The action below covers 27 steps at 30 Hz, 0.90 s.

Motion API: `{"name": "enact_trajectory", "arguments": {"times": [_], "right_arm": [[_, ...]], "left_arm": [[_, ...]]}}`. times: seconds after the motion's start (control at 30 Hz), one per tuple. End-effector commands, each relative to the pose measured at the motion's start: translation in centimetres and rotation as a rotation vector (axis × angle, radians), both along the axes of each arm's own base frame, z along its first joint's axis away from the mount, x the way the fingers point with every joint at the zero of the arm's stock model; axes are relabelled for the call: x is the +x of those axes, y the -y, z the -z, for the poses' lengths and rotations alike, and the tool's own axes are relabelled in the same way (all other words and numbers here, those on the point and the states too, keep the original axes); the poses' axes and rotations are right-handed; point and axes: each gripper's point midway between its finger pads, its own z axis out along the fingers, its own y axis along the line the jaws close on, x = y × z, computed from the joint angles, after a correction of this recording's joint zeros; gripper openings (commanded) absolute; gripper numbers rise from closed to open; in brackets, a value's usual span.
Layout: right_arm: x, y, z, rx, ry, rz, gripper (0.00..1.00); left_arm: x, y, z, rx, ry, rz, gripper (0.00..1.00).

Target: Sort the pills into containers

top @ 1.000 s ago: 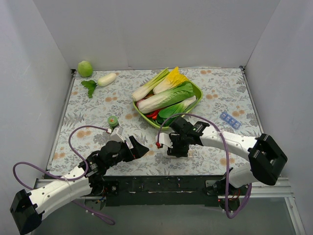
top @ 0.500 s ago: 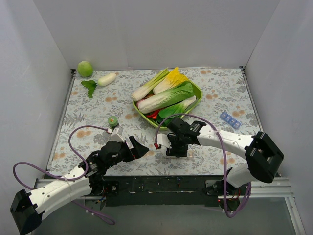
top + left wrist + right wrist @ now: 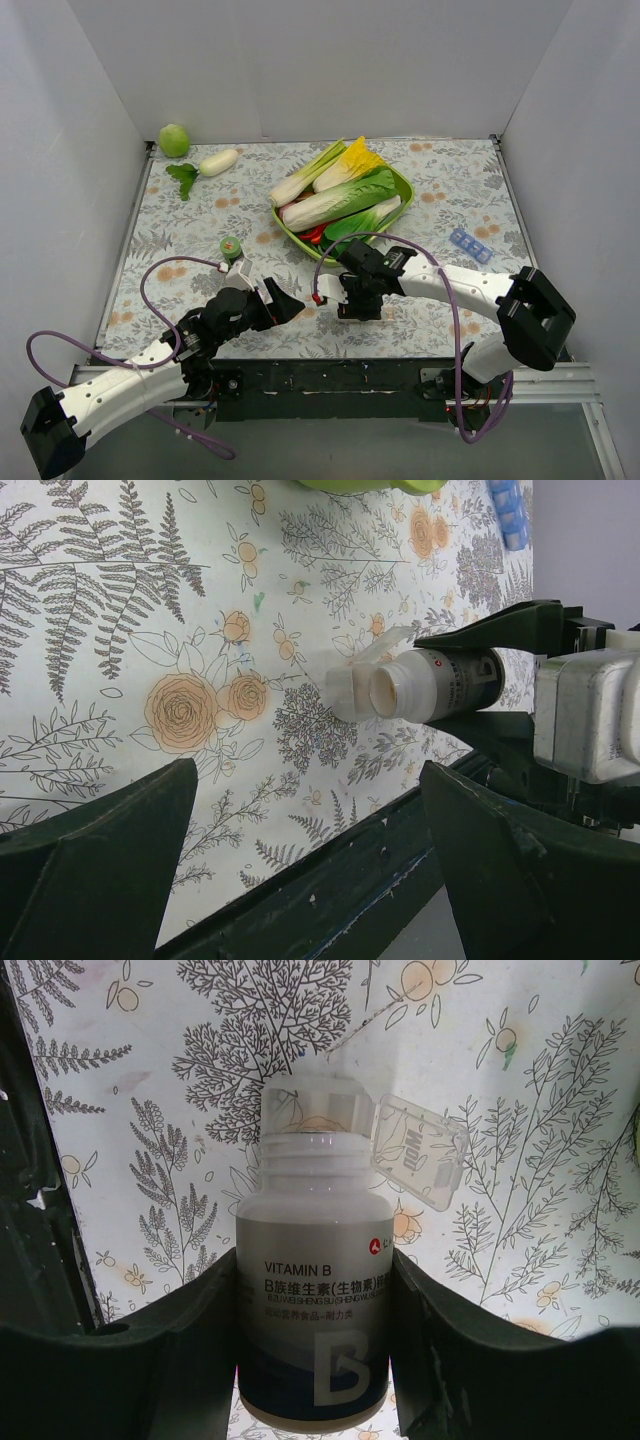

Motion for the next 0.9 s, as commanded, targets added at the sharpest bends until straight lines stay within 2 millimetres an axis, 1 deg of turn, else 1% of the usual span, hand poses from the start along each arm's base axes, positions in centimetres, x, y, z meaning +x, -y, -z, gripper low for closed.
{"name": "enact_trajectory", "arguments": {"times": [0.0, 0.87], "right_arm": [[0.43, -0.72, -0.90, 0.006, 0.018, -0.003, 0.01], [0.20, -0.86, -0.83, -0.062, 0.009, -0.031, 0.01]], "left_arm": [[-0.02, -0.24, 0.44, 0.005, -0.001, -0.006, 0.95], [-0.11, -0.18, 0.32, -0.002, -0.001, -0.001, 0.95]]}}
